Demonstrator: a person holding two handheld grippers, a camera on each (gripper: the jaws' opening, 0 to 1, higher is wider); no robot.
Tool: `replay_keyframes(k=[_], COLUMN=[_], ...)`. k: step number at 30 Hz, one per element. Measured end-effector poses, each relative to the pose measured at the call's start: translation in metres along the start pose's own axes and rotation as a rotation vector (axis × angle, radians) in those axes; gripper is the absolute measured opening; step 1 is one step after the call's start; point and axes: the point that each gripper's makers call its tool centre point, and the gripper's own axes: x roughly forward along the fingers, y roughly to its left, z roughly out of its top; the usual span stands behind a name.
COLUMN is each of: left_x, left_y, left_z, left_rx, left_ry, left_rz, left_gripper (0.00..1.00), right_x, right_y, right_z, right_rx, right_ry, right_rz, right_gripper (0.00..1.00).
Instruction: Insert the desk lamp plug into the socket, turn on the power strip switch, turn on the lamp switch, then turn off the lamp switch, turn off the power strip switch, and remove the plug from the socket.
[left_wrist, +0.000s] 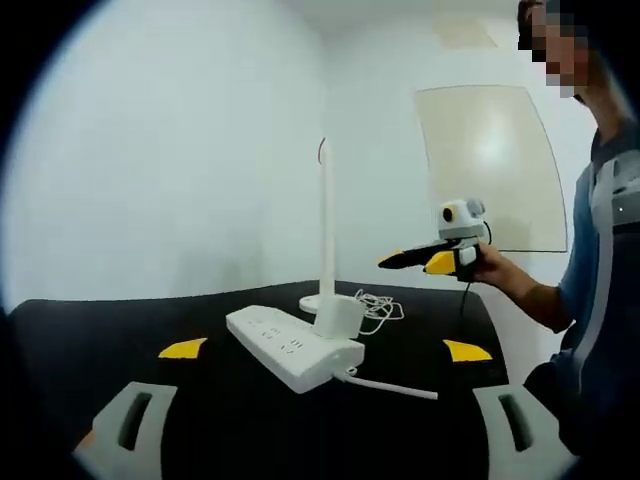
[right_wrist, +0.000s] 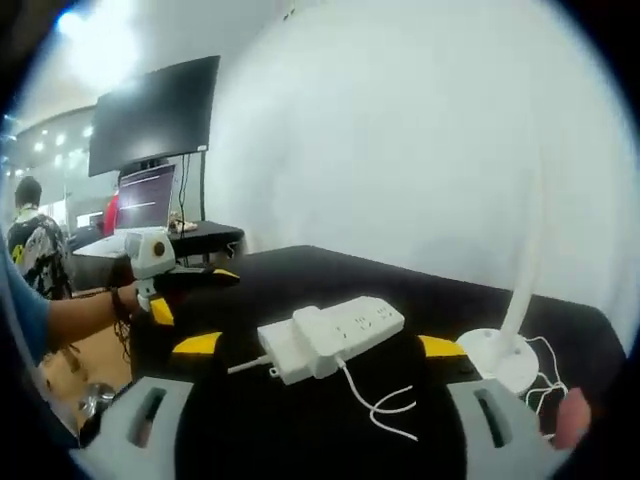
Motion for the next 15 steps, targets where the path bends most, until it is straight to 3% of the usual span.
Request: replay_keyframes(k=[15], left_x=[-0.001], left_y=[0.0], left_z=[-0.016], left_rx=[-0.003], left_ry=[0.028], left_rz=[-0.015], left_gripper=[0.89], right_x=[0.005], right_y=[0.007], right_z=[-0.018], right_rx=[0.115], right_ry=[-0.043], right_rz=[-0.025], right_gripper=[0.79])
